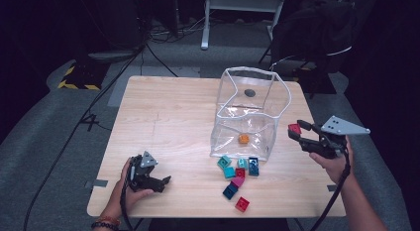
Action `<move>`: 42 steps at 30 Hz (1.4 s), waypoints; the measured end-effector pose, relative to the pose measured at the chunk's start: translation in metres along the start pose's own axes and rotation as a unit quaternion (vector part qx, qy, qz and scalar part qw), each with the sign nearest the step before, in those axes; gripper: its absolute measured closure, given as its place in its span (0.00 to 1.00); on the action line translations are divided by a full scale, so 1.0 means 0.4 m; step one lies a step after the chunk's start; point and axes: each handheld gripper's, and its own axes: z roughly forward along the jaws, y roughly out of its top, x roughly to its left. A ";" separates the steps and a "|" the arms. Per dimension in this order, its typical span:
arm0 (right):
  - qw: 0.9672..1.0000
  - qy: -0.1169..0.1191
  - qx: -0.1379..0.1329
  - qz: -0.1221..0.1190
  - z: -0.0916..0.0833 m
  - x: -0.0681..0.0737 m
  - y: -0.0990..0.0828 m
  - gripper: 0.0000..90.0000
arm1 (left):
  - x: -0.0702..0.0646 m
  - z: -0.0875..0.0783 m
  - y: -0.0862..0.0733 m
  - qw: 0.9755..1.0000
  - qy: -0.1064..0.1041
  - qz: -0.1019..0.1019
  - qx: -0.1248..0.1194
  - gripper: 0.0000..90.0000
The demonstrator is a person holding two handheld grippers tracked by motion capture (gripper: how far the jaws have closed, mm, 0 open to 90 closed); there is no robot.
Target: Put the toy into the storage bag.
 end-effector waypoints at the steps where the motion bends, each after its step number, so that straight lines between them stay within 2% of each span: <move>1: 1.000 -0.001 -0.003 0.000 -0.001 -0.001 0.011 0.55 | 0.000 0.000 0.000 1.000 0.000 0.000 0.000 0.00; 3: 1.000 0.000 -0.006 -0.001 -0.001 -0.003 0.021 0.55 | 0.000 0.000 0.000 1.000 0.000 0.000 0.000 0.00; 4: 1.000 -0.003 -0.011 -0.003 -0.002 -0.004 0.044 0.55 | 0.000 0.000 0.000 1.000 0.000 0.000 0.000 0.00; 6: 1.000 -0.002 -0.015 -0.004 -0.001 -0.005 0.055 0.55 | 0.000 0.000 0.000 1.000 0.000 0.000 0.000 0.00; 7: 1.000 -0.005 -0.017 -0.009 0.001 -0.004 0.077 0.55 | 0.000 0.000 0.000 1.000 0.000 0.000 0.000 0.00; 8: 1.000 -0.005 -0.017 -0.009 0.001 -0.004 0.077 0.55 | 0.000 0.000 0.000 1.000 0.000 0.000 0.000 0.00; 11: 0.999 -0.007 -0.029 -0.015 0.006 -0.002 0.115 0.55 | 0.000 0.000 0.000 1.000 0.000 0.000 0.000 0.00; 16: 0.999 -0.008 -0.027 -0.017 0.027 -0.001 0.146 0.55 | 0.000 0.000 0.000 1.000 0.000 0.000 0.000 0.00; 28: 1.000 -0.008 -0.014 -0.014 0.108 -0.005 0.196 0.55 | 0.000 0.000 0.000 1.000 0.000 0.000 0.000 0.00; 37: 1.000 -0.012 0.010 -0.014 0.181 -0.003 0.214 0.55 | 0.000 0.000 0.000 1.000 0.000 0.000 0.000 0.00; 42: 1.000 -0.014 0.019 -0.013 0.203 -0.003 0.213 0.55 | 0.000 0.000 0.000 1.000 0.000 0.000 0.000 0.00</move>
